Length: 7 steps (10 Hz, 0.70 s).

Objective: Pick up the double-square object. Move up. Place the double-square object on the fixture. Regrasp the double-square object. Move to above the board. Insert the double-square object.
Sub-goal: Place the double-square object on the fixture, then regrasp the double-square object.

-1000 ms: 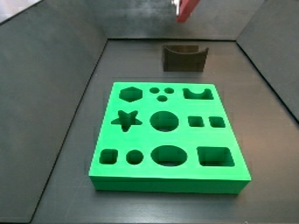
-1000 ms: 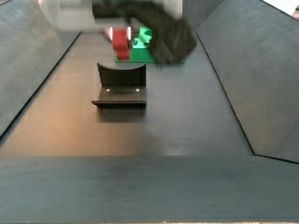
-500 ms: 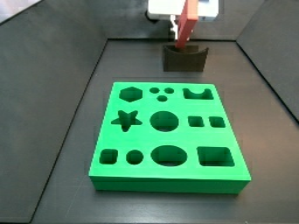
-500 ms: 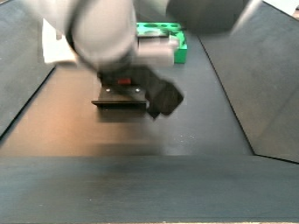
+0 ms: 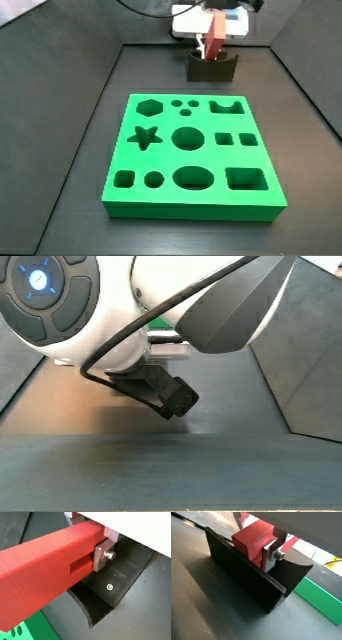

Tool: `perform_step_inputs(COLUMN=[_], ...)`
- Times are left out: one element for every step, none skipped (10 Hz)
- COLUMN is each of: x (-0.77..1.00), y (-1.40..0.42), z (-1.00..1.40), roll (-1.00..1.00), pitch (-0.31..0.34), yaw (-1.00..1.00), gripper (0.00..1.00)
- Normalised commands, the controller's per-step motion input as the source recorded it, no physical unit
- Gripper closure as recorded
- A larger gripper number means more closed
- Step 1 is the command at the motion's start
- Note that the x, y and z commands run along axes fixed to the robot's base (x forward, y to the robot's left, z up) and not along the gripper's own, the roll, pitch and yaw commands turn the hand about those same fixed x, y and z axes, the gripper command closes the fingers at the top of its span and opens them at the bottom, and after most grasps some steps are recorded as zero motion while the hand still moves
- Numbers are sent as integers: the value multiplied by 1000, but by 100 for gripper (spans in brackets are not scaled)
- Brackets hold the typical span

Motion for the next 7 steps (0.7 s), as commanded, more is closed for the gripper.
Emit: perform_step_inputs(x=[95,0,0,0,-2,-27,-33], y=[64,-500,0,0,-2,-3,-5], z=[-596,-167,0,1000,1000,1000,1000], roll=[-121,0,0,-9,-8,27,40], pitch=[-10,0,0,-32,-29,-14,-8], yaw=[-81,0,0,-21,-18,9,18], gripper=[100,100,0,0,0,0,0])
